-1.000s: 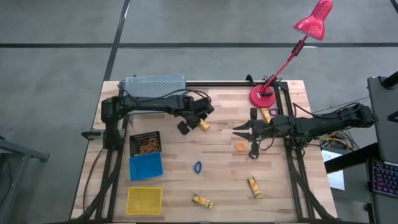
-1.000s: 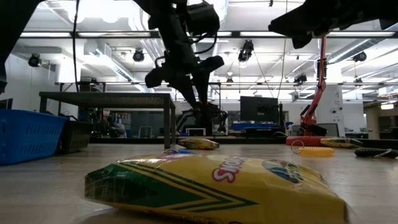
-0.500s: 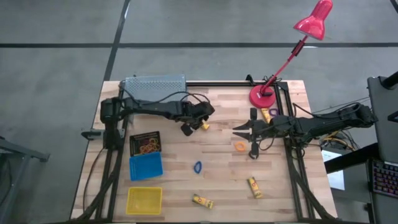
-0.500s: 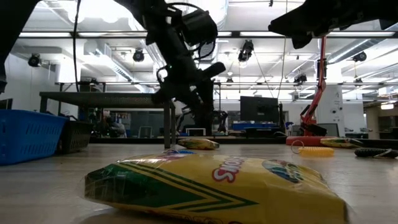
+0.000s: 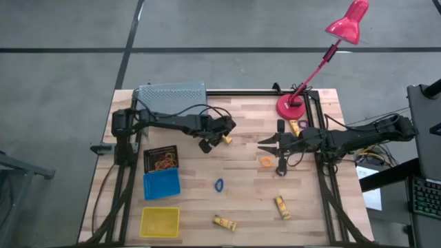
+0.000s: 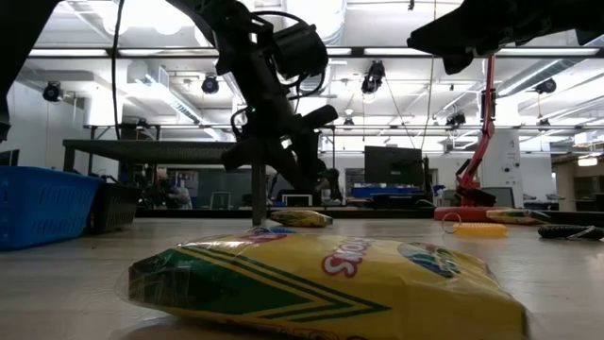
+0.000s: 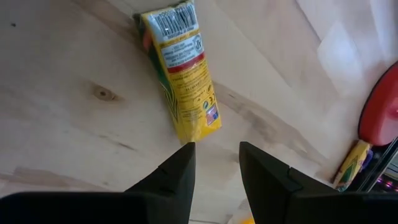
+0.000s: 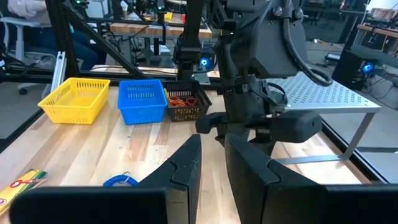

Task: Pick & Place Office Desk Supplies
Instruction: Put the yellow crayon box in the blue bin

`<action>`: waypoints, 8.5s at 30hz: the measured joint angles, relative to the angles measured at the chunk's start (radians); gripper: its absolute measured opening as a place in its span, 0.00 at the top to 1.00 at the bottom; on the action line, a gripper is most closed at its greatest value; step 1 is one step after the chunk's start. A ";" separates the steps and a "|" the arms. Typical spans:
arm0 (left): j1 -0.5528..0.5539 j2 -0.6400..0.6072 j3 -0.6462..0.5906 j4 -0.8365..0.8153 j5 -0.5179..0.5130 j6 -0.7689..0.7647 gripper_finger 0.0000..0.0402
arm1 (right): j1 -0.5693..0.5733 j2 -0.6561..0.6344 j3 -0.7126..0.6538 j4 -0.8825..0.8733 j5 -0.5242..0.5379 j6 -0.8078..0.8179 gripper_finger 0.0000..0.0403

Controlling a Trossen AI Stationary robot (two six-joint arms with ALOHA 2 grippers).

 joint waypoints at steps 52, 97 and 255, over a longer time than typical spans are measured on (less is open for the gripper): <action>0.075 0.152 0.191 -0.186 0.239 2.527 0.68 | 0.000 0.000 0.000 0.001 0.000 0.005 0.83; 0.075 0.167 0.127 -0.139 0.159 2.550 0.89 | 0.000 0.000 0.000 0.000 0.000 0.005 0.83; -0.259 -0.241 -0.221 -0.155 0.162 2.087 0.69 | 0.000 0.000 0.000 0.001 0.000 0.006 0.83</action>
